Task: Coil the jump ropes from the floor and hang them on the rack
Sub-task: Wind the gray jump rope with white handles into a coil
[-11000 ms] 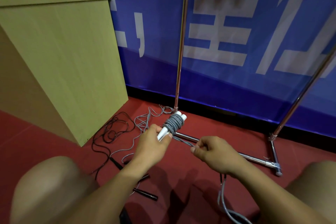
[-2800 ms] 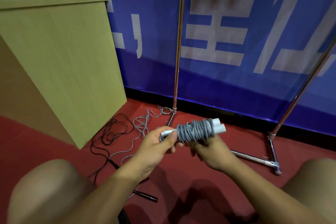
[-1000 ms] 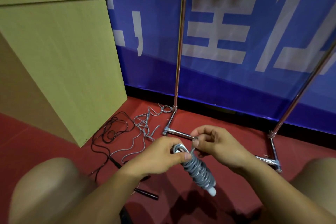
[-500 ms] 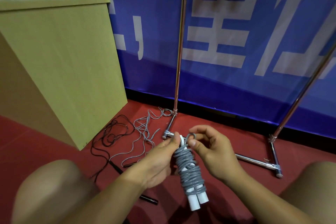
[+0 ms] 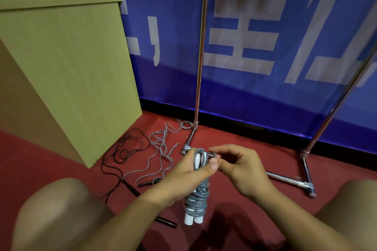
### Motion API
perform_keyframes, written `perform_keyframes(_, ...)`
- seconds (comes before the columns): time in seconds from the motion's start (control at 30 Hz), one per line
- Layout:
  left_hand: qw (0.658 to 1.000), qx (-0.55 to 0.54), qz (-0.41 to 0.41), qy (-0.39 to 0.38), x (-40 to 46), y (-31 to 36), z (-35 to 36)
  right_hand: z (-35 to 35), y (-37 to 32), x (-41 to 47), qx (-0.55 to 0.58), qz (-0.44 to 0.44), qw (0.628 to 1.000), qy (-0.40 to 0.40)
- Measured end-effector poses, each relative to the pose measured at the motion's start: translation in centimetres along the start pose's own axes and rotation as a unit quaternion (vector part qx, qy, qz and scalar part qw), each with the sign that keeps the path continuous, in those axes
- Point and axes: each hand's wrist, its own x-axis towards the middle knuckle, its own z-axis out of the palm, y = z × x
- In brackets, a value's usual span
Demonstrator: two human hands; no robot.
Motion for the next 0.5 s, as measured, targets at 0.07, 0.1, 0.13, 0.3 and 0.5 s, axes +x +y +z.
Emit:
perform_keyframes(0.07,0.999,0.041,0.009,-0.007,-0.1,0.1,0.0,0.2,0.2,0.0,0.030,0.019,0.999,-0.033)
perform_keyframes(0.1,0.998,0.059,0.008,-0.009,-0.2,0.1,-0.1,0.3,0.3,-0.2,0.040,0.025,0.998,-0.049)
perform_keyframes(0.13,0.997,0.075,0.007,-0.011,-0.1,0.0,-0.2,0.5,0.4,-0.3,0.047,0.031,0.997,-0.056)
perform_keyframes(0.3,0.989,0.147,0.009,-0.019,0.0,-0.3,-0.4,0.8,0.9,-0.3,0.049,0.038,0.997,-0.038)
perform_keyframes(0.5,0.987,0.159,0.019,-0.026,0.1,-0.6,-0.1,0.9,1.3,-0.2,0.134,0.083,0.985,-0.066)
